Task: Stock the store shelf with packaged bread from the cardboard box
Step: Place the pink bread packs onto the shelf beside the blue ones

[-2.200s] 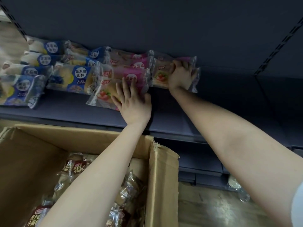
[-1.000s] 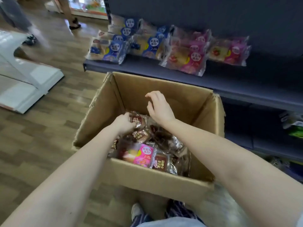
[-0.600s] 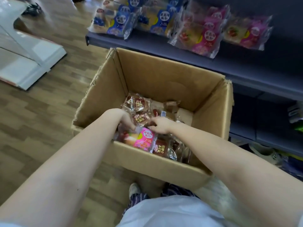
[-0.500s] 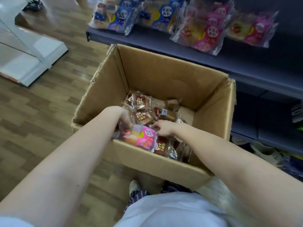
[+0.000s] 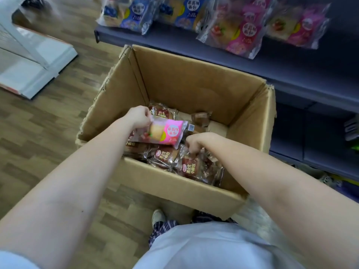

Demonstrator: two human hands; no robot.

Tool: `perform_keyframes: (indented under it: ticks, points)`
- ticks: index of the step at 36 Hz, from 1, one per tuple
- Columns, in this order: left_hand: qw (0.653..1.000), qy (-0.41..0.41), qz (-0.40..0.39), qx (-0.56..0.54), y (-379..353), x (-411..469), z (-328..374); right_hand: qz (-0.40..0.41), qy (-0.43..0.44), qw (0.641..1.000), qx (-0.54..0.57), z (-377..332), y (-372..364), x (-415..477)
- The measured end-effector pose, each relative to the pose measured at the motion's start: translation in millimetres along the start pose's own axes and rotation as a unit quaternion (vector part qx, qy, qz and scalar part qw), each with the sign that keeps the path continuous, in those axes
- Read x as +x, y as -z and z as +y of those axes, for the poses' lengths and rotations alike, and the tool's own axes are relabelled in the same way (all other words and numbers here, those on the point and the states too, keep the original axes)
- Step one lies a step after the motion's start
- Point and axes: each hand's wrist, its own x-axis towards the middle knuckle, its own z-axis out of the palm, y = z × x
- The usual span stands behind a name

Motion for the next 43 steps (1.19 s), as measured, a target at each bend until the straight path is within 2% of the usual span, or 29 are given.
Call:
perform_keyframes:
  ticks: [5, 12, 16, 20, 29, 35, 43]
  points:
    - [0.994, -0.034, 0.078, -0.069, 14, 1, 4, 0.115, -0.016, 0.992, -0.048, 5, 34, -29]
    - [0.984, -0.063, 0.128, -0.102, 57, -5, 22, 0.270, -0.021, 0.962, 0.044, 23, 98, -79]
    - [0.977, -0.073, 0.161, -0.119, 83, -7, 34, 0.331, -0.017, 0.942, 0.050, 28, 127, -105]
    - [0.960, -0.082, 0.206, -0.170, 106, -9, 50, 0.376, 0.001, 0.921, 0.105, 32, 143, -120]
    - [0.925, -0.111, 0.249, -0.265, 134, -6, 89, 0.532, 0.013, 0.815, 0.227, 57, 156, -164]
    - [0.917, -0.160, 0.218, -0.294, 126, -4, 133, 0.580, -0.040, 0.763, 0.282, 93, 139, -196]
    - [0.905, -0.202, 0.142, -0.346, 83, -9, 215, 0.653, -0.109, 0.655, 0.364, 159, 93, -224]
